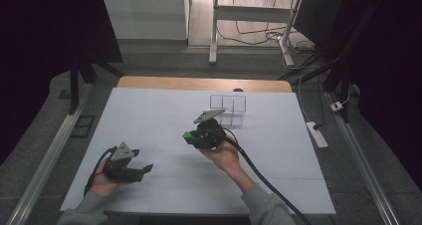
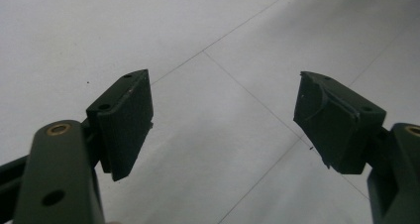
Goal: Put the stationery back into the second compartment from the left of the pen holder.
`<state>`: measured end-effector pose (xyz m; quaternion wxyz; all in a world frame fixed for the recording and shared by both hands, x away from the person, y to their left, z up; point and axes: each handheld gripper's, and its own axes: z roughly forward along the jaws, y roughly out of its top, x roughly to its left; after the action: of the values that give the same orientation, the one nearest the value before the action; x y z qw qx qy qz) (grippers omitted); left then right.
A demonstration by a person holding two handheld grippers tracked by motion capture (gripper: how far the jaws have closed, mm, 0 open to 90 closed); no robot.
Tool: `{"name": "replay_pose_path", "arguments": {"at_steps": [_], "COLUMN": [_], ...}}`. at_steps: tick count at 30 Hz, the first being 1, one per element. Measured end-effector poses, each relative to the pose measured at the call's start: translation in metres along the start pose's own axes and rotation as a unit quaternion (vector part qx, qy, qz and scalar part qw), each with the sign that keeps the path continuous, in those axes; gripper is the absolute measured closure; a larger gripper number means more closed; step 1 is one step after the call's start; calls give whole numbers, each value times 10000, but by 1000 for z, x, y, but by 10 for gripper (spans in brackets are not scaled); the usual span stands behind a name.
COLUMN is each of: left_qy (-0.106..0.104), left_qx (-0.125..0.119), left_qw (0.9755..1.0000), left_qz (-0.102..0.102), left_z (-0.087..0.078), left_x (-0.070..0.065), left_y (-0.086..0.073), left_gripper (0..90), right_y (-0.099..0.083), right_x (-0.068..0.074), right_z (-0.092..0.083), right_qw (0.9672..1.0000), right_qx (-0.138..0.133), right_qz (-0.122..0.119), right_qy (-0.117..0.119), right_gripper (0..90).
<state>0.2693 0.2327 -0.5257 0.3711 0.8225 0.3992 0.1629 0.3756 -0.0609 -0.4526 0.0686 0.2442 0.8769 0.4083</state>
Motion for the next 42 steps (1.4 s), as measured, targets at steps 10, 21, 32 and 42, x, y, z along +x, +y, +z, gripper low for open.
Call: {"name": "replay_pose_path", "arguments": {"at_steps": [10, 21, 32, 42], "left_qy": [-13, -22, -49, -49], "left_qx": [28, 35, -65, -63], "left_qw": [10000, 10000, 9999, 9999], "left_qz": [-9, -14, -81, -64], "left_z": [1, 4, 0, 0], "left_x": [1, 3, 6, 5], "left_y": [-1, 0, 0, 1], "left_gripper": [230, 230, 230, 229], "right_y": [4, 6, 18, 36], "right_x": [-9, -22, -27, -51], "right_z": [-17, -32, -49, -72], "right_qw": [9991, 9969, 9912, 9852], "right_qx": [-402, -773, -1299, -1552], "right_qz": [80, 140, 118, 284], "right_qy": [106, -21, -238, -662], "right_gripper": [664, 665, 665, 665]}}
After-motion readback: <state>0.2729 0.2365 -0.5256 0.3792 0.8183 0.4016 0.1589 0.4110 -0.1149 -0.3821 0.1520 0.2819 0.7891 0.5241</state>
